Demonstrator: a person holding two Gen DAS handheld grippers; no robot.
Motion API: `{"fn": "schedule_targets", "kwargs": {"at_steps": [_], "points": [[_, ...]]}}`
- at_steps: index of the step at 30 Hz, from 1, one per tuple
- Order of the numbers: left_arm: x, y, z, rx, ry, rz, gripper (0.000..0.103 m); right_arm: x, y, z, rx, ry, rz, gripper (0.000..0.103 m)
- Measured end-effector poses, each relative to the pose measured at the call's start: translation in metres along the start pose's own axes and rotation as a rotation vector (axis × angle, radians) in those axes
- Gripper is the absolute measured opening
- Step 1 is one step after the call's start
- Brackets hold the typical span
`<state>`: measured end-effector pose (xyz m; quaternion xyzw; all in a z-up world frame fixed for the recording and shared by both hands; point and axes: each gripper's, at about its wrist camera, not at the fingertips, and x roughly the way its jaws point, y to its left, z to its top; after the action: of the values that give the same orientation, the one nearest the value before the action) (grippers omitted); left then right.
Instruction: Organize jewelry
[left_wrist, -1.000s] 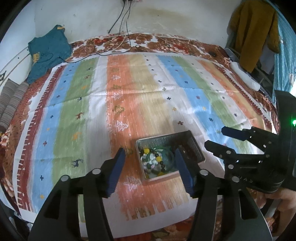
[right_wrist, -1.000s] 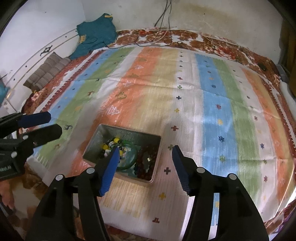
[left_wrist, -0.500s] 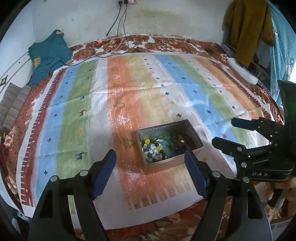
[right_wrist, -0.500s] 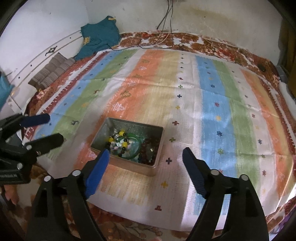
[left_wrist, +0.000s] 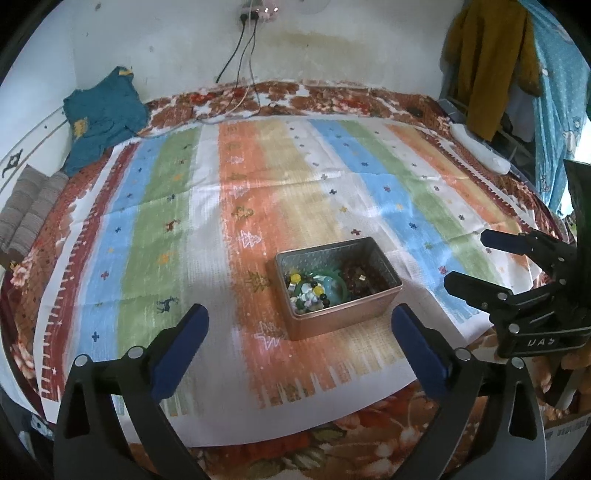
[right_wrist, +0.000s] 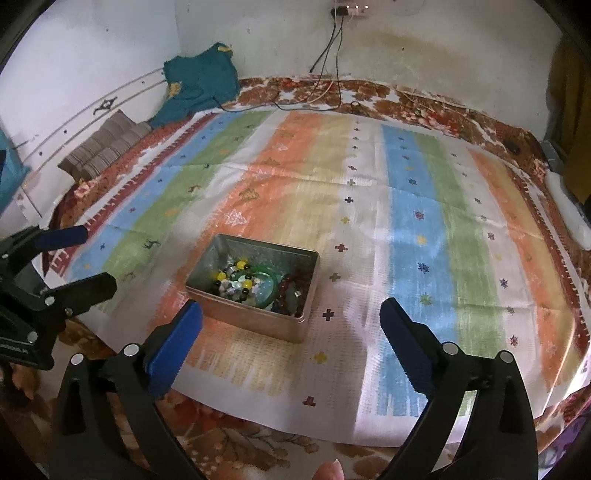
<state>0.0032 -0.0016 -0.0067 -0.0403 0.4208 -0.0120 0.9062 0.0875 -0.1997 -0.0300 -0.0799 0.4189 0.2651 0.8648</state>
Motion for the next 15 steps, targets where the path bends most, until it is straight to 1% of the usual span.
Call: {"fn": "schedule_targets", "kwargs": {"at_steps": [2, 5, 11, 14, 15], "points": [[-0.0031, -0.0027, -0.0016, 0.011, -0.013, -0.001, 0.097, -0.0035, -0.0003, -0.0014, 0.007, -0.008, 0.015, 0.098], [-0.0044, -0.0051, -0.0036, 0.021, -0.010, -0.010, 0.097, -0.0069, 0.0003, -0.0030, 0.006, -0.015, 0.026, 0.098], [-0.0043, -0.0054, -0.0042, 0.022, -0.009, -0.004, 0.097, -0.0100, 0.0036, -0.0038, -0.007, -0.031, 0.020, 0.098], [-0.0043, -0.0051, -0.0052, 0.011, -0.001, -0.039, 0.097, -0.0108, 0.0039, -0.0045, -0.009, -0.033, 0.017, 0.098], [-0.0047, -0.0055, -0.0059, 0.011, -0.001, -0.041, 0.097, -0.0112, 0.0038, -0.0047, -0.008, -0.033, 0.017, 0.098]]}}
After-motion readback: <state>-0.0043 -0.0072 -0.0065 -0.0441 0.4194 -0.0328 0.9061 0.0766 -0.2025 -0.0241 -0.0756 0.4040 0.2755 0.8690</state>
